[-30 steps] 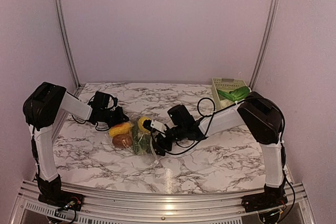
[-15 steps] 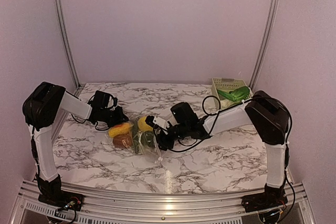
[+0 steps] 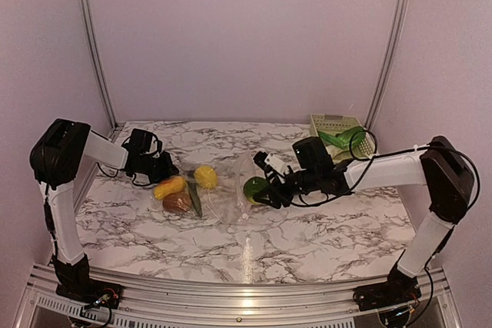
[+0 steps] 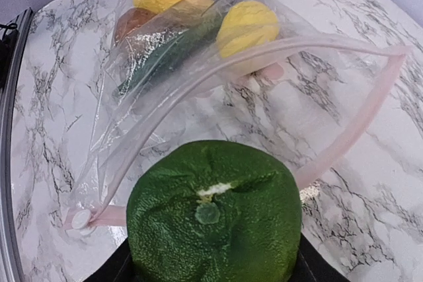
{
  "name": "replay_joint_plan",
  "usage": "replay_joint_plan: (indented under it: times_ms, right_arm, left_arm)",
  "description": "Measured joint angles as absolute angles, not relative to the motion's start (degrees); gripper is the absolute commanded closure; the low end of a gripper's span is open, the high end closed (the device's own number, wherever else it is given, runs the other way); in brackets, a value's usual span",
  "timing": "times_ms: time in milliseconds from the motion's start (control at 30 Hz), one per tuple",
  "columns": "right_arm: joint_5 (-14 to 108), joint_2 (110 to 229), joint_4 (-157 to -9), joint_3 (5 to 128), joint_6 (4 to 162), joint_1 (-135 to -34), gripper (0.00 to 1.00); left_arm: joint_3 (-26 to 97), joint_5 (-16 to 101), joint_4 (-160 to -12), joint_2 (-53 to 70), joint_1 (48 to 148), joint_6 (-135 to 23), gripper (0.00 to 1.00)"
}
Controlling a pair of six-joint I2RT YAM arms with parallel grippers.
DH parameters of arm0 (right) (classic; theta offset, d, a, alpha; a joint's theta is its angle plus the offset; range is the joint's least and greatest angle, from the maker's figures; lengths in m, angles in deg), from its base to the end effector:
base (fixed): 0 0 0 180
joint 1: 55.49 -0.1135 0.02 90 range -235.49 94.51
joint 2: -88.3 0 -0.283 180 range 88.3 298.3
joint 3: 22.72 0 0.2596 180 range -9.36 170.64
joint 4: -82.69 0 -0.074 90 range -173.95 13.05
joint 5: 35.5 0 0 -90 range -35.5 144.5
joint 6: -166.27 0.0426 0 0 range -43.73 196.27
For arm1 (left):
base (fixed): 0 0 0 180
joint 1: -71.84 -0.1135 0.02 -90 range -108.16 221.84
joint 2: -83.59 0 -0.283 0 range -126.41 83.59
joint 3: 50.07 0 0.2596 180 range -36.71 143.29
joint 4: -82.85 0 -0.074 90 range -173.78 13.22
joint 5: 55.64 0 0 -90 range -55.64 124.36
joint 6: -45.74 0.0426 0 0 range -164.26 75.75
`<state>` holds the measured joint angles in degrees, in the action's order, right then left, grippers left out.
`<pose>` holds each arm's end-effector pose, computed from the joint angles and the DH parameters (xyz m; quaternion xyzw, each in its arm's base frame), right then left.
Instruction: Open the zip-top bag and remove the fake food
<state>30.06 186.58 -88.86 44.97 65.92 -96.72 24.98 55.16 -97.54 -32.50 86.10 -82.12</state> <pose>0.2680 0.2583 0.1904 -0.4658 0.7548 0.2961 0.3544 0.4097 -0.1197 0.1231 -0.1090 0.8903 -0.3277 0.2968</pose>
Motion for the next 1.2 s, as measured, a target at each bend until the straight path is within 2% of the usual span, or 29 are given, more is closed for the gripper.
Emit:
replay_joint_plan:
  times_ms: [167, 367, 567, 800, 933, 1067, 1200]
  right_arm:
    - [32.26, 179.79, -83.48, 44.83, 68.72, -90.87, 0.53]
    - [37.2, 178.85, -76.86, 53.42, 71.32, -75.24, 0.5]
    - [41.46, 184.16, -74.74, 64.53, 74.58, -61.91, 0.5]
    - [43.3, 197.1, -72.11, 74.04, 77.27, -58.56, 0.48]
    - [44.83, 205.12, -69.75, 81.29, 77.81, -58.45, 0.36]
    - [46.32, 211.63, -67.37, 88.79, 77.92, -58.45, 0.18]
    - [47.08, 213.14, -65.03, 92.05, 77.55, -58.45, 0.15]
  left_arm:
    - [25.49, 54.81, -96.56, -32.5, 85.88, -81.93, 1.0]
    - [25.71, 54.81, -96.17, -32.5, 85.86, -81.95, 1.0]
    - [25.92, 54.74, -95.88, -32.52, 85.79, -81.97, 1.0]
    - [25.92, 54.57, -95.9, -32.52, 85.79, -81.99, 1.0]
    - [25.92, 54.31, -95.88, -32.52, 85.79, -81.99, 1.0]
    - [25.97, 54.28, -95.84, -32.52, 85.79, -81.99, 1.0]
    - [26.23, 54.26, -95.51, -32.52, 85.79, -81.97, 1.0]
